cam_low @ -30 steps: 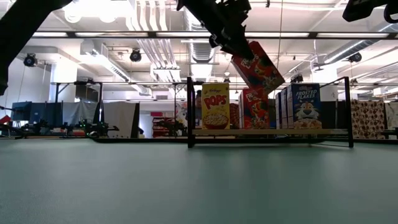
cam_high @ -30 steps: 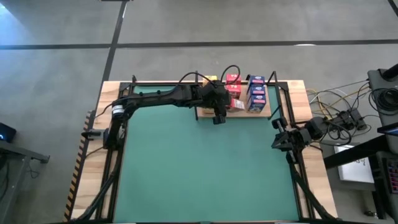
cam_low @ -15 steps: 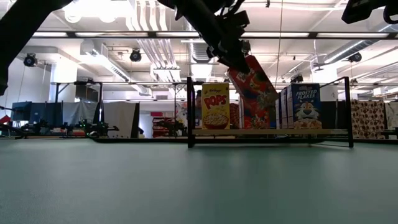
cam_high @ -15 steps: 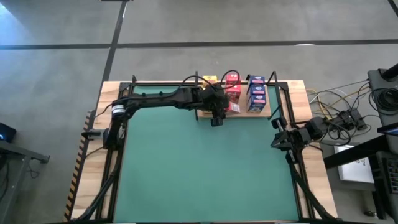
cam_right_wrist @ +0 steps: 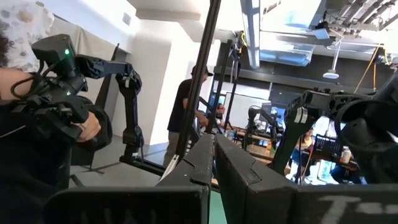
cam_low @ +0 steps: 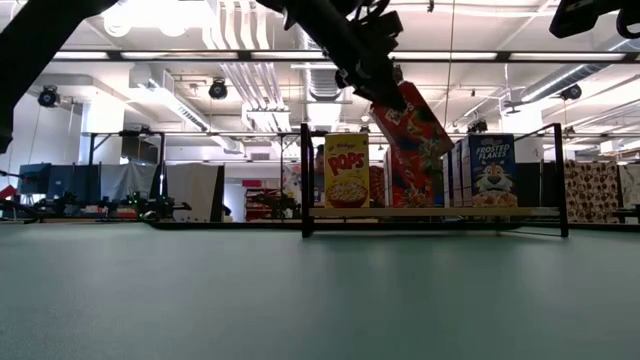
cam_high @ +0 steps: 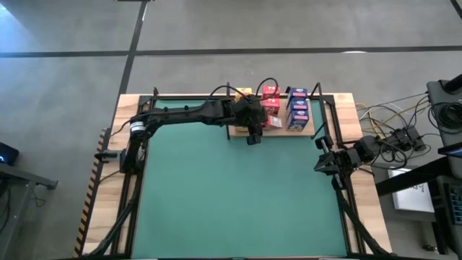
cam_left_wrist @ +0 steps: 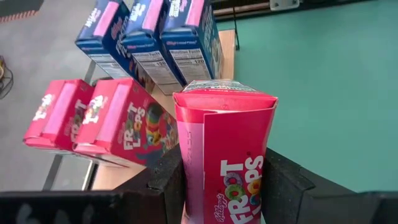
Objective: Stack cereal on shelf
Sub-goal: Put the red cereal box on the shelf aligned with the other red cereal boxes
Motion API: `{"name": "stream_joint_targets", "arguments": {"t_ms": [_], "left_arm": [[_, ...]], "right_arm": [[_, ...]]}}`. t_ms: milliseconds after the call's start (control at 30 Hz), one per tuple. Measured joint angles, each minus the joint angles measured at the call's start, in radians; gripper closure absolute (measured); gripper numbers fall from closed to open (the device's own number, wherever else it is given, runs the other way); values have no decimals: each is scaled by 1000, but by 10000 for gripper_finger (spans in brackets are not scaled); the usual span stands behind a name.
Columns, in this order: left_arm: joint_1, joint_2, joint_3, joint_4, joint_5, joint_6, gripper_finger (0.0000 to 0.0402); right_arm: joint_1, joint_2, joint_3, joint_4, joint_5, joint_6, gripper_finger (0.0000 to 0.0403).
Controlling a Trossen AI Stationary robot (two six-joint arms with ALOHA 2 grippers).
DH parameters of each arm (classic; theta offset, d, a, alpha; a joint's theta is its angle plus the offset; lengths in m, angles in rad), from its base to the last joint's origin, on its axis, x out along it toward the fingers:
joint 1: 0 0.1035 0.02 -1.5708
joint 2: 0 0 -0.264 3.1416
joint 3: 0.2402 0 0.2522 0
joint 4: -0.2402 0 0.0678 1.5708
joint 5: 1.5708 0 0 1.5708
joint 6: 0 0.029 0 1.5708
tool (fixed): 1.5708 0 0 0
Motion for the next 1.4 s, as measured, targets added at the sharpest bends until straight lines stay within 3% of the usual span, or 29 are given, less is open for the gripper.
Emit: {"name": "stream_joint_targets", "arguments": {"t_ms": [633, 1067, 1400], "left_arm": [[2, 0, 167, -75, 40, 15, 260], [2, 0, 173, -94, 45, -22, 270], [2, 0, 102, -97, 45, -42, 271]], "right_arm": [[0, 0, 0, 0, 0, 0, 394], [0, 0, 1, 0, 0, 0, 394], [0, 0, 1, -8, -1, 8, 394]]}}
